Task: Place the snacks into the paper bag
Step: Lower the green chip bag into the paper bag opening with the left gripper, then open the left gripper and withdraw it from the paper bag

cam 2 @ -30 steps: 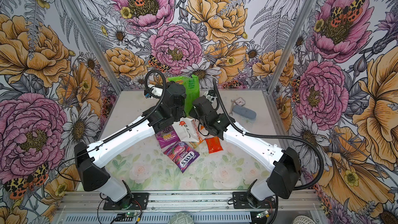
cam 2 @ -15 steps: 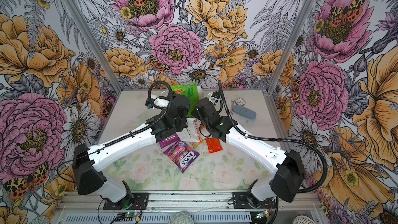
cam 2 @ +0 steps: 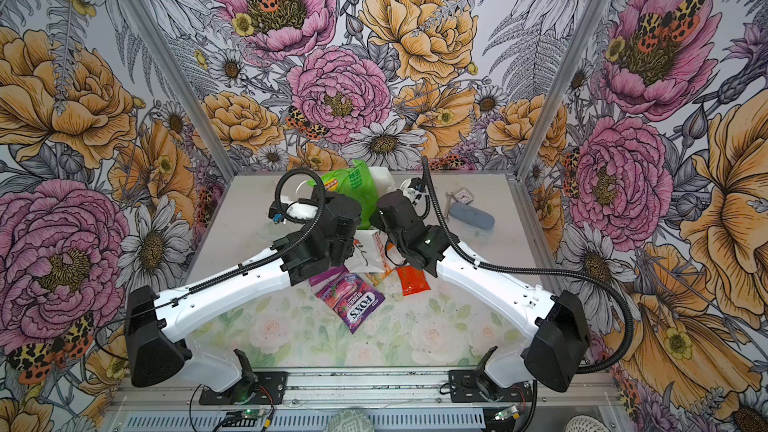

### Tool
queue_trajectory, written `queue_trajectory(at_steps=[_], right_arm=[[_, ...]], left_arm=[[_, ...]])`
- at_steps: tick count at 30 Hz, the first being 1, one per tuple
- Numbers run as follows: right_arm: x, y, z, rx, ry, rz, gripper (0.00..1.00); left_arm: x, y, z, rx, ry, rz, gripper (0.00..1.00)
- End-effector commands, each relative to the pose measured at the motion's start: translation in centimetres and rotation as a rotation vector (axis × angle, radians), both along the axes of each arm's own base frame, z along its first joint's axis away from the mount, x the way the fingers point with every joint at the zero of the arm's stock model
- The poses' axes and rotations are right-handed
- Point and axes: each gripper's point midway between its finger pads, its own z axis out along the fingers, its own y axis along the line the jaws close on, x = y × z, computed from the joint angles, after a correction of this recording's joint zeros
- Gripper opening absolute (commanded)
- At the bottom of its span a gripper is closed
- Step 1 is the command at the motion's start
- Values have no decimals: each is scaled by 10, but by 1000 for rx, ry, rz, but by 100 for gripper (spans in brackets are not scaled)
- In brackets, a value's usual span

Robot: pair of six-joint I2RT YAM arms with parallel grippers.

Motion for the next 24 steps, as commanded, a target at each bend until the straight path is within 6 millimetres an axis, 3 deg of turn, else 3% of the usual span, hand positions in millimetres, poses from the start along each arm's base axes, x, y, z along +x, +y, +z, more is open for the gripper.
queue_trajectory(at_steps=[1,6,15,20,24], right_arm=[[1,1,11,1,-27,-1,0],[2,4,15,-13,-39,23,0],[3,6,17,-51,-38,53,0],[5,2,19,-77,-43,58,0],[7,0,21,-99,-45,67,0]], left_arm=[[0,-4,-6,27,17,2,0],[2,-9,-17,19,38,-29,1],[-1,-10,-9,4,32,-59,25],[-6,-4,6,-1,8,-79,31],[-13,5,31,7,-22,-98,36]])
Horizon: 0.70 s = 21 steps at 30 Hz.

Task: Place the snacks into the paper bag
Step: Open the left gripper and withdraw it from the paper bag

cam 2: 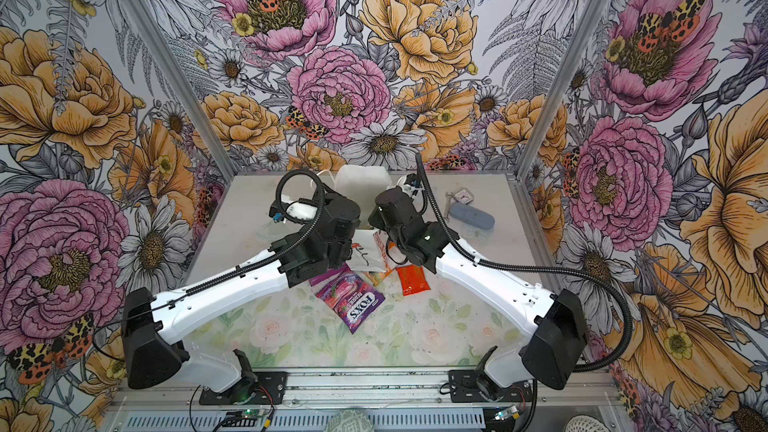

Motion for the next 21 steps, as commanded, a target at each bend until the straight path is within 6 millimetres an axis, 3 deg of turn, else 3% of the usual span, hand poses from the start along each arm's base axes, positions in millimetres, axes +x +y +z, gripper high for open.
queue_trajectory(at_steps=[1,8,11,16,21], right_arm=[[6,-2,17,-18,-40,6,0],[8,-2,26,-61,-62,74,0],[8,-12,29,-100,-69,123,0],[-3,-45,43,-214,-98,198,0],[-27,-83,60,-322,-111,230,0]], left_arm=[[-10,8,32,-3,-45,-49,38],[-11,3,73,79,-109,-245,48],[-10,7,85,157,-113,-357,52],[-19,45,72,318,-4,-424,63],[-32,95,37,389,77,-443,76]])
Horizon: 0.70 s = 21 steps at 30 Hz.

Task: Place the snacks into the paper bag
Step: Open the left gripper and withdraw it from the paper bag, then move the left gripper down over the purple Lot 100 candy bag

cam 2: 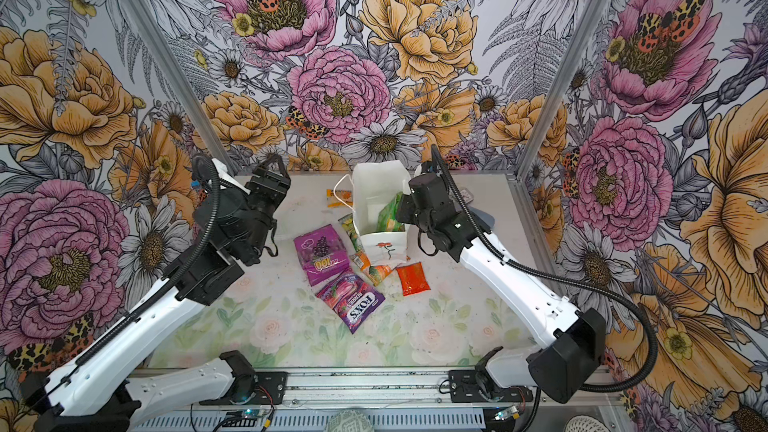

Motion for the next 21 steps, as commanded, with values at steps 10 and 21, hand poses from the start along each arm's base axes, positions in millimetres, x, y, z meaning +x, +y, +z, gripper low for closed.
queue_trajectory(at_steps=[10,21], right_arm=[[-63,-94,36,-286,-56,-47,0],[-83,-62,-59,-218,194,77,0]], left_arm=[[3,51,-164,210,423,-170,84],[19,30,-253,280,675,-289,87]])
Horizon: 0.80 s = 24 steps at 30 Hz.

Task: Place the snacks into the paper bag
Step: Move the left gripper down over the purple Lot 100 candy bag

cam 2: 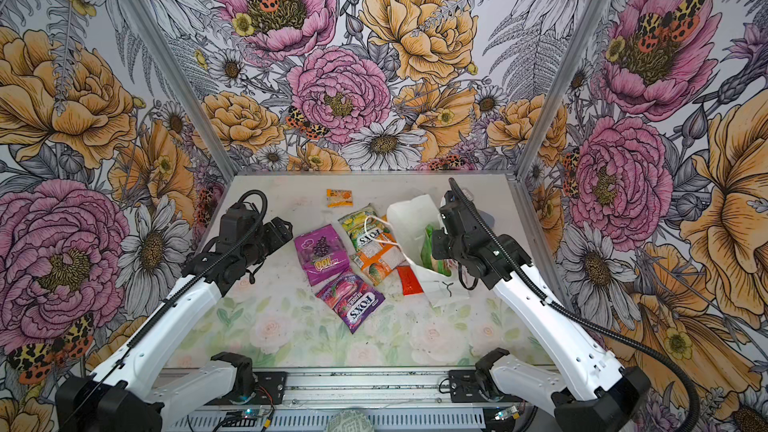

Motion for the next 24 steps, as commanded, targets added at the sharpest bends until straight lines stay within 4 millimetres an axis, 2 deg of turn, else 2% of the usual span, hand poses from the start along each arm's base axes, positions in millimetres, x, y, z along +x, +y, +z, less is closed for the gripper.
queue_trajectory(at_steps=[1,6,11,13,16,19,21,22,24], right_arm=[[-7,17,0,99,18,33,0],[-4,34,2,160,10,59,0],[-3,29,12,163,-28,37,0],[-4,25,23,171,-60,23,0],[-5,19,36,187,-102,-5,0],[-5,15,42,193,-123,-30,0],[-4,15,42,193,-124,-31,0],[-3,15,42,192,-122,-33,0],[-2,15,43,192,-123,-36,0]], left_arm=[[-2,-10,-6,14,16,-66,88],[-5,-5,-22,69,79,-66,90],[0,12,-40,72,140,-37,91],[4,12,-41,76,147,-51,91],[-1,3,-47,96,160,-77,91],[-14,0,-65,142,204,-68,92],[-18,-2,-79,102,223,-74,93],[-18,-10,-82,62,212,-108,91],[-20,-38,-82,13,192,-235,89]])
